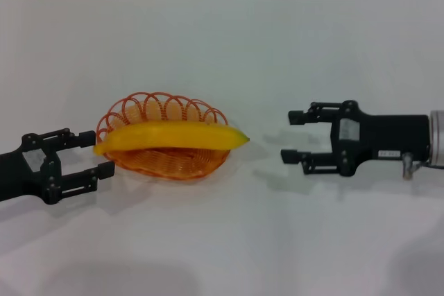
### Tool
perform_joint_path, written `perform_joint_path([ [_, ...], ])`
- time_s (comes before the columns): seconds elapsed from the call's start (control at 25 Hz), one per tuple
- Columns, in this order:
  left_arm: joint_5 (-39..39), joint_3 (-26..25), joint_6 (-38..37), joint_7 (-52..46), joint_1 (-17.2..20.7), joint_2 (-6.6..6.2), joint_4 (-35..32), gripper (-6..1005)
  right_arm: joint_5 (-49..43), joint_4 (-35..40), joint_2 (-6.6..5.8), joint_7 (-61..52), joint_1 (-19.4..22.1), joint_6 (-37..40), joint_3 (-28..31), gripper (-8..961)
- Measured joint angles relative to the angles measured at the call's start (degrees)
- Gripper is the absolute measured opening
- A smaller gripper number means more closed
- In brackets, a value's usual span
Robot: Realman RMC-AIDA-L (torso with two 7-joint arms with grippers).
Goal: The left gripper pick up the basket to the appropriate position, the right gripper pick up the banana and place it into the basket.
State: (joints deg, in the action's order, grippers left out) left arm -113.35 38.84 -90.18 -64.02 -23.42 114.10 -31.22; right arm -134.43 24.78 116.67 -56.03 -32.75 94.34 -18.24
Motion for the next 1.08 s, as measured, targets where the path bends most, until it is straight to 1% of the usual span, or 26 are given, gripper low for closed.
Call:
perform_joint_path([
  [0.08, -0.2, 0.0, 0.0, 0.1, 0.1, 0.16, 0.0, 713, 0.1, -0.7, 0.00, 2.0, 0.3, 0.4, 1.4, 729],
  [0.28, -0.4, 0.0, -0.1, 0.6, 0.2, 0.69, 0.0, 713, 0.1, -0.7, -0.16, 2.1, 0.5, 1.0, 3.4, 729],
  [1.08, 0.0, 0.0, -0.5, 0.4, 0.1, 0.78, 0.0, 713, 0.1, -0.7, -0.21, 2.1, 0.4, 1.8, 3.6, 729],
])
